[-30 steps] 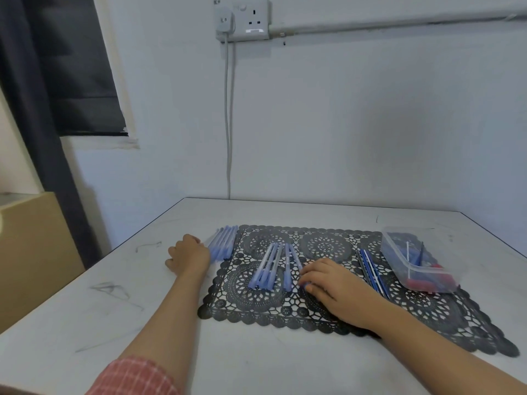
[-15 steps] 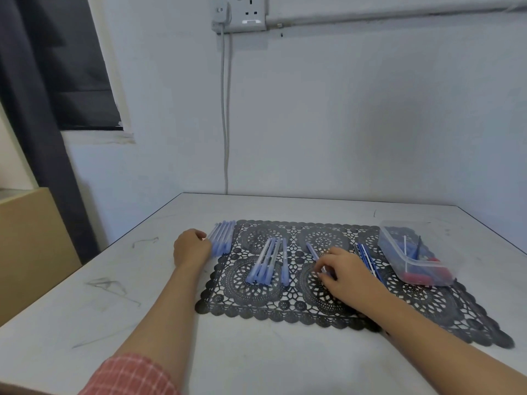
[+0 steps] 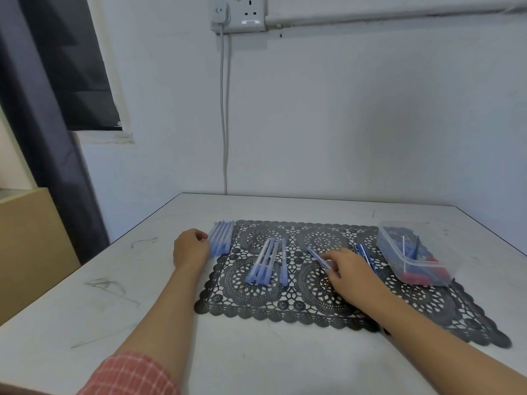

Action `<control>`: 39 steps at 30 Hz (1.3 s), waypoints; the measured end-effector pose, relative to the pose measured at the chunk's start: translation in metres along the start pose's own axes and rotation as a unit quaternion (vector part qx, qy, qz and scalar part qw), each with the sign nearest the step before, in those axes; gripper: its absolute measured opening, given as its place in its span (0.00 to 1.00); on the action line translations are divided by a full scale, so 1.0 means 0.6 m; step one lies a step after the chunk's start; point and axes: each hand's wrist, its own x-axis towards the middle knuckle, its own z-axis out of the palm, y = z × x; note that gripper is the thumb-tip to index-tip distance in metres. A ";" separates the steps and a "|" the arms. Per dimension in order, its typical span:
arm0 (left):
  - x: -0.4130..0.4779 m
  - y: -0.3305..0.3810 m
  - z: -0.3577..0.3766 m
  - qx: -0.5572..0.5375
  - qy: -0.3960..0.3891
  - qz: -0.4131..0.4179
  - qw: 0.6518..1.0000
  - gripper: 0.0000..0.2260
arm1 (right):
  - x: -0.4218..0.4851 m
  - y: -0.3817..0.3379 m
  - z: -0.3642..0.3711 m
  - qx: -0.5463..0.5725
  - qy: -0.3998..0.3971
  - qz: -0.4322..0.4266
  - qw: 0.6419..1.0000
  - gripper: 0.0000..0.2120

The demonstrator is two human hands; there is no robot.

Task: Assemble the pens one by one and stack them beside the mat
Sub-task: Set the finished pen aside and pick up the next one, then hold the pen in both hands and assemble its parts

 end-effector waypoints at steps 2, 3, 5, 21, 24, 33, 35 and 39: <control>-0.005 0.006 0.000 0.006 0.009 0.012 1.000 0.09 | 0.001 0.001 0.001 -0.010 0.006 0.003 1.000 0.18; -0.008 0.010 -0.001 0.011 0.017 0.022 1.000 0.09 | 0.001 0.002 0.003 -0.016 0.010 0.006 1.000 0.18; -0.013 0.018 -0.001 0.013 0.027 0.051 0.998 0.09 | 0.003 0.004 0.004 -0.030 0.022 0.016 0.999 0.21; -0.173 0.141 0.032 -0.034 -0.124 0.511 0.850 0.13 | -0.019 -0.033 -0.024 0.374 0.130 -0.018 0.918 0.07; -0.179 0.146 0.034 -0.046 -0.121 0.553 0.823 0.11 | -0.019 -0.035 -0.022 0.463 0.113 -0.015 0.879 0.08; -0.171 0.141 0.034 -0.055 -0.100 0.541 0.833 0.10 | -0.017 -0.031 -0.031 0.549 0.104 0.000 0.829 0.08; -0.168 0.138 0.033 -0.056 -0.089 0.529 0.842 0.12 | -0.014 -0.024 -0.034 0.553 0.121 0.013 0.824 0.08; -0.164 0.136 0.031 -0.048 -0.063 0.521 0.850 0.11 | -0.005 -0.002 -0.032 0.518 0.131 0.023 0.845 0.09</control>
